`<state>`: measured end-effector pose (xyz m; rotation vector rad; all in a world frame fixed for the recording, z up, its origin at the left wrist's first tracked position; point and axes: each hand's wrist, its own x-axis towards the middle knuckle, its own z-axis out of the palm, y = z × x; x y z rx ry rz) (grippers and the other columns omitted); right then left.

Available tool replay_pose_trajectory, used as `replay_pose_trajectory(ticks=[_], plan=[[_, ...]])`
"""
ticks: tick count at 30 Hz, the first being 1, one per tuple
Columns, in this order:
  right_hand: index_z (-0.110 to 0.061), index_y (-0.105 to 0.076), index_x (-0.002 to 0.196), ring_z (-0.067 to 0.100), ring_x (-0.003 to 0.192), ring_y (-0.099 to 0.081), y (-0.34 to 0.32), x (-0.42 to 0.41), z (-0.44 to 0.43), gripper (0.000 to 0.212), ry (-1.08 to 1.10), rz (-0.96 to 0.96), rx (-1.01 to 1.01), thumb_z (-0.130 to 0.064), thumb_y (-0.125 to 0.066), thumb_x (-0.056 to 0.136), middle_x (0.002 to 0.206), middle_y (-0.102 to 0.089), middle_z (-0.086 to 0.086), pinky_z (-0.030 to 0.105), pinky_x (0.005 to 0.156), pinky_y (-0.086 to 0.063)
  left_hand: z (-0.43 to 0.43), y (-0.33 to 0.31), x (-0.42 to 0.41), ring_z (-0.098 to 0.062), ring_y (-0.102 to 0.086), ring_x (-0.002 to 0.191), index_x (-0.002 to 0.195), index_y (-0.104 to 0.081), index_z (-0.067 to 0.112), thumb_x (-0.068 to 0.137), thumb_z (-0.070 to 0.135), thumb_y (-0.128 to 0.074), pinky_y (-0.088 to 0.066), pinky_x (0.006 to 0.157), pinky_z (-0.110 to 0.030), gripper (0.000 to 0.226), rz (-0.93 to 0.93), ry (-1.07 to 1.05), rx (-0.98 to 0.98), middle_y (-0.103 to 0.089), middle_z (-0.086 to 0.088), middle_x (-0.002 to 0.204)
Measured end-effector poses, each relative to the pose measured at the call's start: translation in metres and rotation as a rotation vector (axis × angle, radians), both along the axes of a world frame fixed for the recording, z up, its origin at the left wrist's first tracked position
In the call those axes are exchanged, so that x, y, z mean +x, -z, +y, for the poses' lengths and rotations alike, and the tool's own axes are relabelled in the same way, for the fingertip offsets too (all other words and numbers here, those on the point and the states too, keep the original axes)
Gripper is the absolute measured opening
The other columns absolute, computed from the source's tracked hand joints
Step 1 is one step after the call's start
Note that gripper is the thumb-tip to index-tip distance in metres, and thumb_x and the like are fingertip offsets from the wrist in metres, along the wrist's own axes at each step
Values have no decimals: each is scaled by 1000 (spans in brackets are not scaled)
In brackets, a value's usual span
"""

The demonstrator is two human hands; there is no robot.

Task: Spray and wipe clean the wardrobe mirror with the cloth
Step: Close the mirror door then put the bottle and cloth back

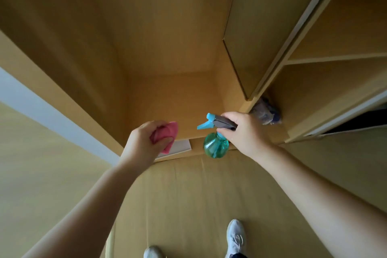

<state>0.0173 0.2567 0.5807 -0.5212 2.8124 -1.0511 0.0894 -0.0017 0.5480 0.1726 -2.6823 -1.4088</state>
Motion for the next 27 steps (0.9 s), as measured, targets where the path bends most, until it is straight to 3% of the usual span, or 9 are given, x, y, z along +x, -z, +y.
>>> replay_pose_trajectory(ticks=[5,12,18,23,27], plan=[[-14,-69,89,22,72,-61,109,-1,-2,9,-36,-18,-8,-13,-72,81,75,-67,0,40,66,-53,5,106,3,7,-54,86,102,-68,24,71,9,-80,-39,71,-4,36,27,16,-48,-59,25,89],[-18,-70,87,17,66,-57,272,-2,-1,9,-40,-24,15,-14,-73,79,70,-65,-5,32,61,-45,13,263,9,9,-54,88,105,-68,23,74,11,-79,-38,69,0,35,-2,-1,-47,-59,27,94],[-16,-65,77,22,63,-54,408,-15,6,6,-42,-23,20,-14,-70,80,63,-59,0,36,56,-43,16,398,-7,11,-53,86,103,-68,23,72,12,-80,-35,70,0,34,41,-10,-78,-59,27,90],[-18,-45,61,16,53,-38,506,-43,9,32,13,2,5,-13,-69,80,53,-42,-4,32,51,-28,20,490,-36,4,-54,85,102,-68,22,73,13,-80,-35,69,-1,33,92,39,-145,-59,27,90],[-25,-40,58,7,51,-38,559,-75,5,38,82,9,21,-14,-66,83,53,-42,-7,26,47,-24,26,535,-60,-2,-51,81,104,-68,21,73,15,-80,-35,70,-4,34,129,16,-187,-59,19,90]])
